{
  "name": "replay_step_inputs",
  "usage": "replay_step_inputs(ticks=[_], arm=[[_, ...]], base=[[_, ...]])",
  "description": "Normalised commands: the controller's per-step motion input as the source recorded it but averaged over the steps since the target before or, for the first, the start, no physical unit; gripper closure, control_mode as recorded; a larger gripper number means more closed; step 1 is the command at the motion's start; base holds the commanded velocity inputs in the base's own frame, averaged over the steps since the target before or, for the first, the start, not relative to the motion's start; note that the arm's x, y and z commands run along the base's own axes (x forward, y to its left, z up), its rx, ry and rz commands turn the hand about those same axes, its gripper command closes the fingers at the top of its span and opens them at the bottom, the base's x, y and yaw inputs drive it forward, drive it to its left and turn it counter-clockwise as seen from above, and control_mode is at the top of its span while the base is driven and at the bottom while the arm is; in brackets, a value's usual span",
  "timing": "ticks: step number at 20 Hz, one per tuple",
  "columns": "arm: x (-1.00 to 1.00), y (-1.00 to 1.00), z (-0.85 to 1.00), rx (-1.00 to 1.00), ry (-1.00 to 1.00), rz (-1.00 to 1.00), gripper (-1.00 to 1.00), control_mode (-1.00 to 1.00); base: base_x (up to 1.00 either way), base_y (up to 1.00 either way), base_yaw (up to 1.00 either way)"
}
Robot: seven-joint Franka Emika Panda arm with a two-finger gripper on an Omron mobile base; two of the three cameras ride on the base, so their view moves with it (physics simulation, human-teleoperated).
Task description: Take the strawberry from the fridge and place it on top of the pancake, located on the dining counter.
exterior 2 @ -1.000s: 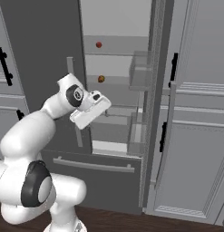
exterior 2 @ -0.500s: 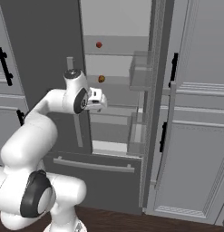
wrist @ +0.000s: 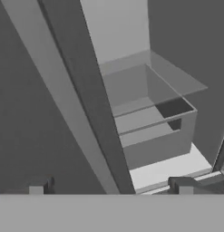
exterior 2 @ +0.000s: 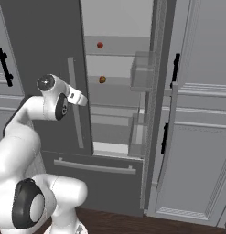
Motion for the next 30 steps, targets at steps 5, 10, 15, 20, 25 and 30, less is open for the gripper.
replay_step_inputs(ticks=[5,10,15,20,25,30], arm=[[0.61,0.28,0.42,-0.05,0.21,0.05,-1.00,-1.00],[0.60,-0.05,0.00,-0.08,0.02,0.00,-1.00,-1.00],[0.87,0.10,-0.01,-0.01,0.02,0.00,-1.00,-1.00],[0.69,0.04,-0.11,0.00,0.00,0.08,-1.00,-1.00],[0.39,-0.09,-0.15,0.01,-0.10,0.11,-1.00,-1.00],[-0.44,-0.02,-0.17,0.02,-0.33,0.18,-1.00,-1.00]], base=[[0.00,0.00,0.00],[0.00,0.00,0.00],[0.00,0.00,0.00],[0.00,0.00,0.00],[0.00,0.00,0.00],[0.00,0.00,0.00]])
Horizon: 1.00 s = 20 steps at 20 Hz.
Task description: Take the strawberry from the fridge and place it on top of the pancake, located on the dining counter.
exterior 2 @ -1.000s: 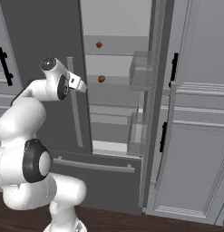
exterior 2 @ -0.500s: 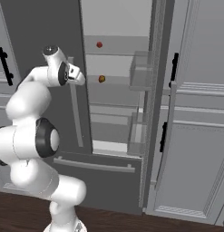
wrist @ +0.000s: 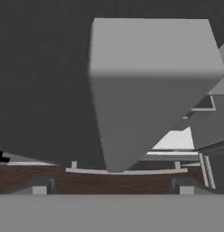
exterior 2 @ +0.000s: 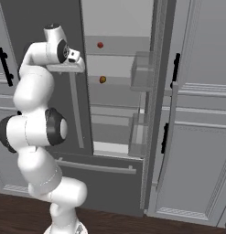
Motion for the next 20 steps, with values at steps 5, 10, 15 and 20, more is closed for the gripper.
replay_step_inputs(ticks=[5,10,15,20], arm=[[-0.16,-0.10,-0.26,0.01,-0.24,0.08,-1.00,-1.00],[0.25,-0.21,-0.23,0.01,-0.08,0.00,-1.00,-1.00],[0.47,0.01,-0.14,0.00,-0.08,0.00,-1.00,-1.00],[0.51,0.19,0.00,0.00,-0.08,0.00,-1.00,-1.00]], base=[[0.00,0.00,0.00],[0.00,0.00,0.00],[0.00,0.00,0.00],[0.00,0.00,0.00]])
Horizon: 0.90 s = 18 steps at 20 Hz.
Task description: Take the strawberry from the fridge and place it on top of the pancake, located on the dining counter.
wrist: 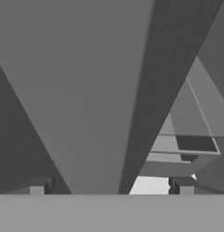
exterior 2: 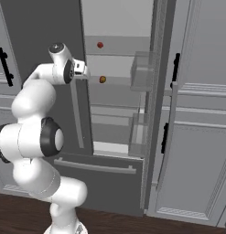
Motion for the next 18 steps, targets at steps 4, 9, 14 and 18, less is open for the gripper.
replay_step_inputs(ticks=[4,9,14,18], arm=[[0.48,0.26,-0.13,0.00,-0.20,0.00,-1.00,-1.00],[0.43,0.20,-0.23,0.00,-0.25,-0.01,-1.00,-1.00],[0.19,0.21,-0.28,0.03,-0.39,0.00,1.00,-1.00],[-0.09,0.03,-0.54,0.14,-0.66,0.00,1.00,-1.00]], base=[[0.00,0.00,0.00],[0.00,0.00,0.00],[0.00,0.00,0.00],[0.00,0.00,0.00]])
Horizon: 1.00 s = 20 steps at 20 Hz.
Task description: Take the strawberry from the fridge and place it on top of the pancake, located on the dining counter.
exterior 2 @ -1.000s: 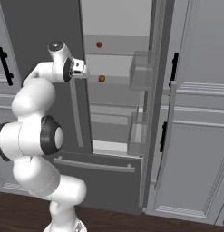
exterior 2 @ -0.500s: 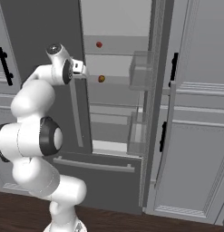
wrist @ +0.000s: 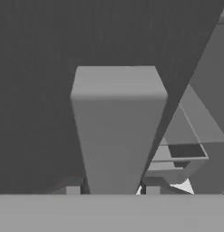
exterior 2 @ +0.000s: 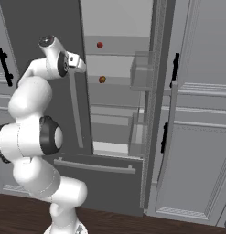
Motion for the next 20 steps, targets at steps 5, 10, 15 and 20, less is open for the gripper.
replay_step_inputs(ticks=[5,10,15,20], arm=[[-0.44,0.00,-0.96,0.25,-0.75,0.00,1.00,-1.00],[-0.38,0.10,-0.45,0.13,-0.32,-0.02,1.00,-1.00],[-0.77,0.90,0.00,-0.03,-0.01,-0.25,1.00,-1.00],[-0.71,1.00,0.00,-0.08,0.06,-0.37,1.00,-1.00]], base=[[0.00,0.00,0.00],[0.00,0.00,0.00],[0.00,0.00,0.00],[0.00,0.00,0.00]])
